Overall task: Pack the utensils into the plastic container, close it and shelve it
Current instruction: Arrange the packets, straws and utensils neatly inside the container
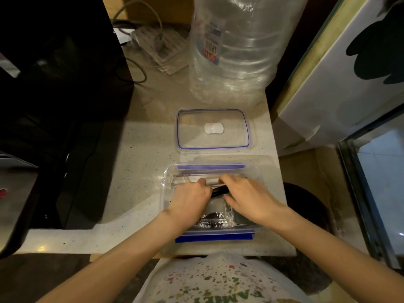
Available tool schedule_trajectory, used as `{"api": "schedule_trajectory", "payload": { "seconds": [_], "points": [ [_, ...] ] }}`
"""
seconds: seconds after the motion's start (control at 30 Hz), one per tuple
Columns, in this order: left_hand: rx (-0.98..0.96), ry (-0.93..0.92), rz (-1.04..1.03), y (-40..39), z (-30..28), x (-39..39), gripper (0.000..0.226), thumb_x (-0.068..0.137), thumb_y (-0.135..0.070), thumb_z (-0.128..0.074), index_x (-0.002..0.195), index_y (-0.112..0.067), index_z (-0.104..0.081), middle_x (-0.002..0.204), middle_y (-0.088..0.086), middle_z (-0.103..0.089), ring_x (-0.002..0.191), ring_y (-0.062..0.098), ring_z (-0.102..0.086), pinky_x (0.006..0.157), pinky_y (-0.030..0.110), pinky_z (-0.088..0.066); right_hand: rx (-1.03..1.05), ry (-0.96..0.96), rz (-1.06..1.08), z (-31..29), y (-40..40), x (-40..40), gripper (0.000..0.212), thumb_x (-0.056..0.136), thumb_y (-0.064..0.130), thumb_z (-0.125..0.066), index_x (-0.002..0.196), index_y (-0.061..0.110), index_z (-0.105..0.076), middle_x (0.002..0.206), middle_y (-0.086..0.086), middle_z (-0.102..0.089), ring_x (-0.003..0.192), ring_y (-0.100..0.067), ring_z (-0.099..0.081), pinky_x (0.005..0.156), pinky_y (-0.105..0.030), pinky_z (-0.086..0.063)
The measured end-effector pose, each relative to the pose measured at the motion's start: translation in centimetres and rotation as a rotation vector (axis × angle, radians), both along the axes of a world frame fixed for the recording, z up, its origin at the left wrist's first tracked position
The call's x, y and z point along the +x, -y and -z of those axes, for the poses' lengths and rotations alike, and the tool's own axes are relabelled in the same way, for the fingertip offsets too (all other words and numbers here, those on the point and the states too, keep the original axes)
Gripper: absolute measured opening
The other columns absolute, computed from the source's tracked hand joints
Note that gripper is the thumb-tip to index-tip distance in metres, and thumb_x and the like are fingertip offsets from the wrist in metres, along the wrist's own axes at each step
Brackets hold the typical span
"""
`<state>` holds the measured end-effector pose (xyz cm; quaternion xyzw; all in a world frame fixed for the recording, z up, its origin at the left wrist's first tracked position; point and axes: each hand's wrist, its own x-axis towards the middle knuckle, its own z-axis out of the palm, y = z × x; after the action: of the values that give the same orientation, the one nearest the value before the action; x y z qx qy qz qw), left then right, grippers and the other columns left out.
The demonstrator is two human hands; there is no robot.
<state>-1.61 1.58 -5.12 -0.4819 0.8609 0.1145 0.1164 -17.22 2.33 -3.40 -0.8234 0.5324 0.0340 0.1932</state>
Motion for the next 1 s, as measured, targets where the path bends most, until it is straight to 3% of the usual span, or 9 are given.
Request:
{"api": "schedule_trajectory", "payload": {
  "seconds": [0.2, 0.37, 0.57, 0.67, 0.8, 0.9, 1.0],
  "points": [
    [0.006, -0.008, 0.060, -0.4, 0.1, 0.7, 0.025, 0.086, -0.001, -0.050, 0.107, -0.011, -0.057, 0.109, 0.009, -0.056, 0.086, 0.030, -0.065, 0.058, 0.034, -0.039, -0.035, -0.032, -0.035, 0.0, 0.3, 0.4, 0.021, 0.093, 0.025, -0.049, 0.104, 0.013, -0.061, 0.103, -0.002, -0.061, 0.089, -0.020, -0.060, 0.074, -0.036, -0.053],
    [0.033, -0.039, -0.002, -0.6, 0.6, 0.9, 0.022, 0.087, -0.004, -0.052, 0.105, -0.013, -0.060, 0.110, 0.007, -0.056, 0.087, 0.028, -0.064, 0.065, 0.035, -0.049, -0.120, -0.214, -0.028, 0.0, 1.0, 0.4, 0.024, 0.089, 0.003, -0.050, 0.110, 0.010, -0.057, 0.104, -0.005, -0.061, 0.085, -0.021, -0.062, 0.066, -0.030, -0.048],
    [0.054, -0.064, -0.048, -0.5, 0.7, 0.9, 0.019, 0.087, -0.007, -0.052, 0.103, -0.011, -0.060, 0.108, 0.008, -0.055, 0.088, 0.028, -0.063, 0.064, 0.034, -0.048, -0.072, -0.373, -0.030, -0.3, 1.4, 1.2, 0.026, 0.083, -0.007, -0.053, 0.106, 0.004, -0.059, 0.106, -0.011, -0.063, 0.092, -0.027, -0.063, 0.062, -0.031, -0.042],
    [0.068, -0.094, -0.051, -0.3, 0.5, 0.8, 0.018, 0.088, -0.014, -0.052, 0.103, -0.010, -0.060, 0.109, 0.008, -0.055, 0.090, 0.028, -0.062, 0.066, 0.035, -0.047, -0.075, -0.353, -0.004, -0.2, 1.5, 1.6, 0.025, 0.084, -0.006, -0.049, 0.105, 0.004, -0.059, 0.107, -0.012, -0.062, 0.092, -0.029, -0.063, 0.060, -0.032, -0.037],
    [0.006, -0.139, -0.075, -0.3, 0.0, 0.9, 0.035, 0.091, -0.041, -0.045, 0.103, -0.014, -0.063, 0.107, 0.004, -0.058, 0.090, 0.023, -0.062, 0.066, 0.033, -0.047, -0.089, -0.237, 0.079, 0.0, 1.1, 1.0, 0.018, 0.090, 0.003, -0.048, 0.103, 0.009, -0.059, 0.101, -0.007, -0.064, 0.087, -0.024, -0.063, 0.067, -0.031, -0.048],
    [-0.029, -0.160, -0.120, -0.2, -0.1, 1.2, 0.038, 0.094, -0.039, -0.036, 0.099, -0.014, -0.064, 0.106, 0.004, -0.060, 0.091, 0.023, -0.062, 0.067, 0.033, -0.045, -0.096, -0.132, 0.263, -0.5, 0.9, 0.4, 0.014, 0.090, 0.003, -0.051, 0.097, 0.008, -0.062, 0.093, -0.007, -0.065, 0.079, -0.025, -0.063, 0.064, -0.031, -0.047],
    [-0.036, -0.159, -0.144, -0.2, 0.0, 1.4, 0.031, 0.092, -0.029, -0.036, 0.096, -0.012, -0.063, 0.107, 0.006, -0.061, 0.094, 0.023, -0.060, 0.078, 0.034, -0.050, 0.026, -0.043, 0.469, -1.0, 1.0, 0.1, 0.015, 0.087, -0.005, -0.051, 0.088, 0.003, -0.064, 0.076, -0.009, -0.061, 0.072, -0.027, -0.063, 0.060, -0.034, -0.052]
  ]
}}
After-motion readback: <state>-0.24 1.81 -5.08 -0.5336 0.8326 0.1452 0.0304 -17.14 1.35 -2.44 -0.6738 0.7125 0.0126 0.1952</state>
